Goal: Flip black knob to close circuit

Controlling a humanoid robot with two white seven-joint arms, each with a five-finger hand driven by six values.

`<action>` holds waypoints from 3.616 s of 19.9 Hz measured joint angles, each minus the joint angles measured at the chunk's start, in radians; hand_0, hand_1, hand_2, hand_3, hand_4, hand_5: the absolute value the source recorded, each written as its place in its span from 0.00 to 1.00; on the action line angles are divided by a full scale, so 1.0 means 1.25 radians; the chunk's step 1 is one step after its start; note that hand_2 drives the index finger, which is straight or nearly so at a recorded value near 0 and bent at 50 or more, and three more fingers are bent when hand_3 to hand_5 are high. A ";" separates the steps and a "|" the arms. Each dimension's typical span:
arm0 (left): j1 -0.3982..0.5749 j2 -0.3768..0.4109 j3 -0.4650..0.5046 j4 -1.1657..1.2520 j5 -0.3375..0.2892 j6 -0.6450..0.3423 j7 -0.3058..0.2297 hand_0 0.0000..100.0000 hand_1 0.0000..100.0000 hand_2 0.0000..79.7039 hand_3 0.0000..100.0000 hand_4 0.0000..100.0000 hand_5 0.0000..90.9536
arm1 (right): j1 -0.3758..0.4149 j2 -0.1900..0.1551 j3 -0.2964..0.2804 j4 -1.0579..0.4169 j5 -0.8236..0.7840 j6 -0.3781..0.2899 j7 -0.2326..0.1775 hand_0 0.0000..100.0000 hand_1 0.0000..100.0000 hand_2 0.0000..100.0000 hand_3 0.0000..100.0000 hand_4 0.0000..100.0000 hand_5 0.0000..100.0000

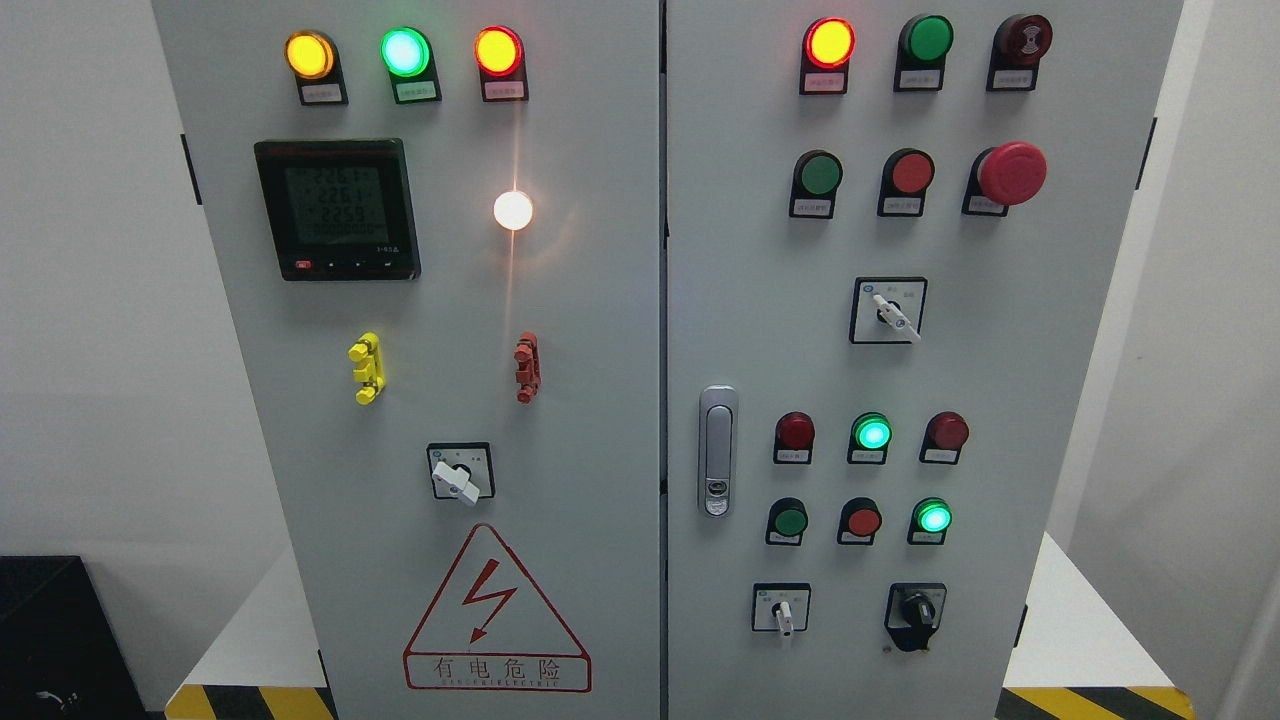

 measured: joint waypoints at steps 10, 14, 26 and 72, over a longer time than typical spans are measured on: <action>0.000 0.000 0.000 0.000 0.000 0.000 0.000 0.12 0.56 0.00 0.00 0.00 0.00 | -0.008 0.000 0.000 0.004 -0.002 0.000 0.002 0.00 0.19 0.00 0.06 0.00 0.00; 0.000 0.000 0.000 0.000 0.000 0.000 0.000 0.12 0.56 0.00 0.00 0.00 0.00 | -0.017 0.000 0.000 0.003 -0.002 -0.019 0.003 0.00 0.19 0.17 0.26 0.21 0.00; 0.000 0.000 0.000 0.000 0.000 0.000 0.000 0.12 0.56 0.00 0.00 0.00 0.00 | -0.085 -0.001 0.000 -0.026 0.055 -0.048 -0.128 0.00 0.00 0.70 0.77 0.68 0.59; 0.000 0.000 0.000 0.000 0.000 0.000 0.000 0.12 0.56 0.00 0.00 0.00 0.00 | -0.090 0.003 -0.039 -1.069 1.047 0.175 -0.108 0.00 0.00 0.89 1.00 0.88 0.92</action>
